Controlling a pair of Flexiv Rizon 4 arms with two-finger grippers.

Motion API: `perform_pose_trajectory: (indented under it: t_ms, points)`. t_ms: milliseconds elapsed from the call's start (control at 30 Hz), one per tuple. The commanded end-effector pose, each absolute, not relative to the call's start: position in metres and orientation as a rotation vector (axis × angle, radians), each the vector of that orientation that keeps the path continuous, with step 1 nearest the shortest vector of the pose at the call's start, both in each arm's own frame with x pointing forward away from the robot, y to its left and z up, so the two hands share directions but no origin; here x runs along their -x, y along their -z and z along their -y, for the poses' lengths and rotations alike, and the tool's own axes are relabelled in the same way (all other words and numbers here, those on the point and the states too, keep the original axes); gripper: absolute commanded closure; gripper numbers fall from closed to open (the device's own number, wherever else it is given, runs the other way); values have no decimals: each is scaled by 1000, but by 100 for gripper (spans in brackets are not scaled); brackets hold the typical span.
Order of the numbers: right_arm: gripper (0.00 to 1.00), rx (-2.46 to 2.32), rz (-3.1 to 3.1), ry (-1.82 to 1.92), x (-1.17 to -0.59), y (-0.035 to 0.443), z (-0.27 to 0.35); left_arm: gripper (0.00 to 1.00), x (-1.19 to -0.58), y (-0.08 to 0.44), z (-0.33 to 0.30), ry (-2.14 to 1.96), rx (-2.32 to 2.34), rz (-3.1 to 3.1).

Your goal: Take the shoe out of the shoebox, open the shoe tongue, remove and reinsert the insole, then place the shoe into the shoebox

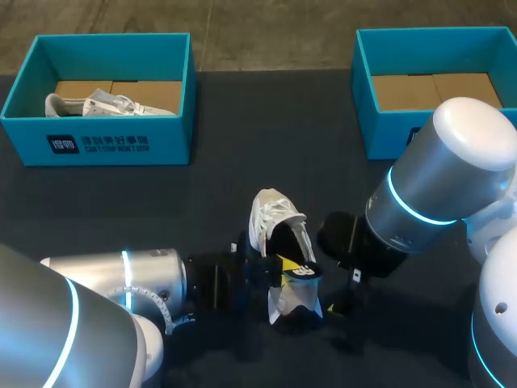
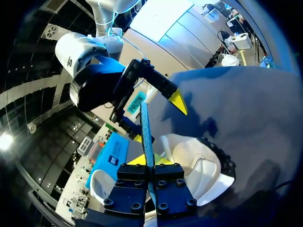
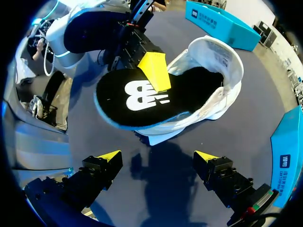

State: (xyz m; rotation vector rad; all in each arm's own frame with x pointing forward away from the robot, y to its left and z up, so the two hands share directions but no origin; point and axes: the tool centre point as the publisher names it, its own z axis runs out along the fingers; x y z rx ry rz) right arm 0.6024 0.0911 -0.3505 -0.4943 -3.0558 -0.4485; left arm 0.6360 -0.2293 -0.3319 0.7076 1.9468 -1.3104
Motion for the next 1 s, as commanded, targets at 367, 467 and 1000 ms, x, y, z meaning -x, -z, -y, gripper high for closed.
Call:
perform_pose_trajectory:
  t_ms: [367, 467, 1000]
  points:
    - [0, 494, 3055, 453, -602, 351, -90, 100, -655, 348, 225, 1315, -690, -1960]
    - [0, 494, 3055, 453, -602, 351, -90, 100, -656, 349, 224, 1317, -682, -1961]
    - [0, 494, 3055, 453, -602, 351, -90, 70, -641, 335, 228, 1340, -692, -1942]
